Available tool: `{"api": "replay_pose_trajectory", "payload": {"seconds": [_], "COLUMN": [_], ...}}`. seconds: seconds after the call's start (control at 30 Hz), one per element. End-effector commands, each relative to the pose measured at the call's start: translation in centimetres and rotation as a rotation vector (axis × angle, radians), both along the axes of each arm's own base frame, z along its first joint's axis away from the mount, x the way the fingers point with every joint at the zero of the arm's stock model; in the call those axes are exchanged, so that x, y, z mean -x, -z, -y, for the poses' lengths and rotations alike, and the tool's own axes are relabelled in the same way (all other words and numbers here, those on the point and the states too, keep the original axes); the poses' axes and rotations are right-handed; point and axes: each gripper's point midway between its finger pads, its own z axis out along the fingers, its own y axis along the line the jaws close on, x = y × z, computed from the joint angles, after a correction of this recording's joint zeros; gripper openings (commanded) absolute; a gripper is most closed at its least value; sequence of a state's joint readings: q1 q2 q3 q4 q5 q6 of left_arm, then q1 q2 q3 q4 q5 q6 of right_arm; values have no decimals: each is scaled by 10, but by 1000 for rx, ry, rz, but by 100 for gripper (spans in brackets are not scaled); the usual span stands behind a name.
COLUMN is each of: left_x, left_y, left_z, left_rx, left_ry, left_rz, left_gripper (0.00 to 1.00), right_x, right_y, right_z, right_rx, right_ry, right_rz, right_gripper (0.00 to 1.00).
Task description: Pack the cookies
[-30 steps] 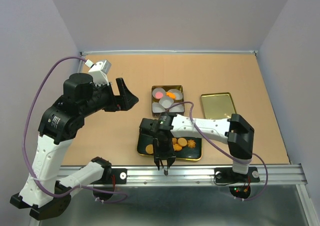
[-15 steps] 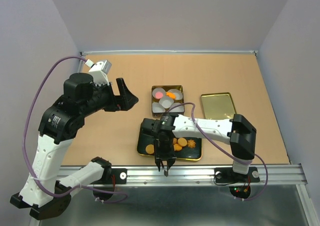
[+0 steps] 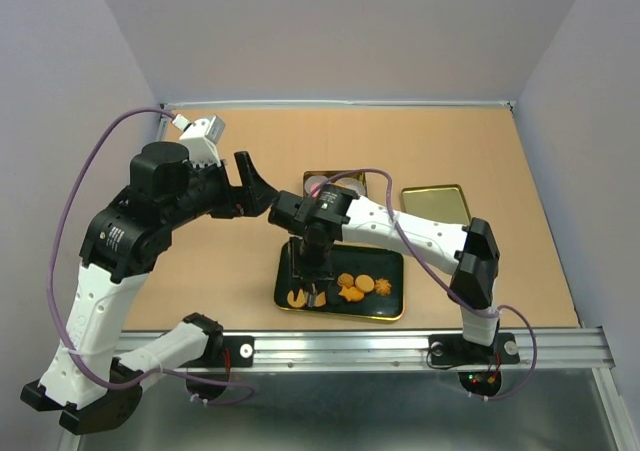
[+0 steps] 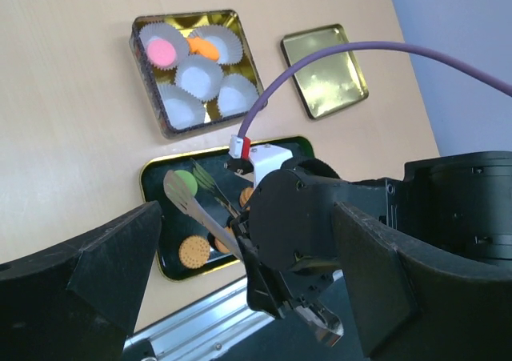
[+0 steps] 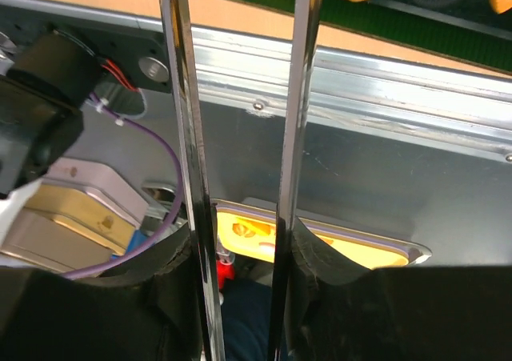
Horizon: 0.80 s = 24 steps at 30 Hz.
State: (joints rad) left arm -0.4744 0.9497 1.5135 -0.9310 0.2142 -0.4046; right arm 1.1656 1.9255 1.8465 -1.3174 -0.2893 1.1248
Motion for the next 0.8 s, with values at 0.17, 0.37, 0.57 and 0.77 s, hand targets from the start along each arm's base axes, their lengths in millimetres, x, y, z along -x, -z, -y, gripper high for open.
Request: {"api": "replay_pose_trajectory", "payload": {"seconds": [0.17,0.37,0.57,0.77], "left_x": [-6,-7,-8,-9], "left_y": [-13,-17,-18,-21], "left_z": [6,10,10,9], "left_rx": [-9,-11,-28,-36], "left_ry": [24,34,32,28], "left_rz": [58,65,73,82], "left_gripper": [99,99,99,99], "right_x": [-54,-96,-133,-151], "right_y": [-55,-69,-64,-43], "right_z": [7,20,41,48], "right_rx": [-104,-143,-129,-84], "right_ry": [105,157,196,188], "right_rz": [106,171,198,187], "right_gripper": [38,38,38,38]}}
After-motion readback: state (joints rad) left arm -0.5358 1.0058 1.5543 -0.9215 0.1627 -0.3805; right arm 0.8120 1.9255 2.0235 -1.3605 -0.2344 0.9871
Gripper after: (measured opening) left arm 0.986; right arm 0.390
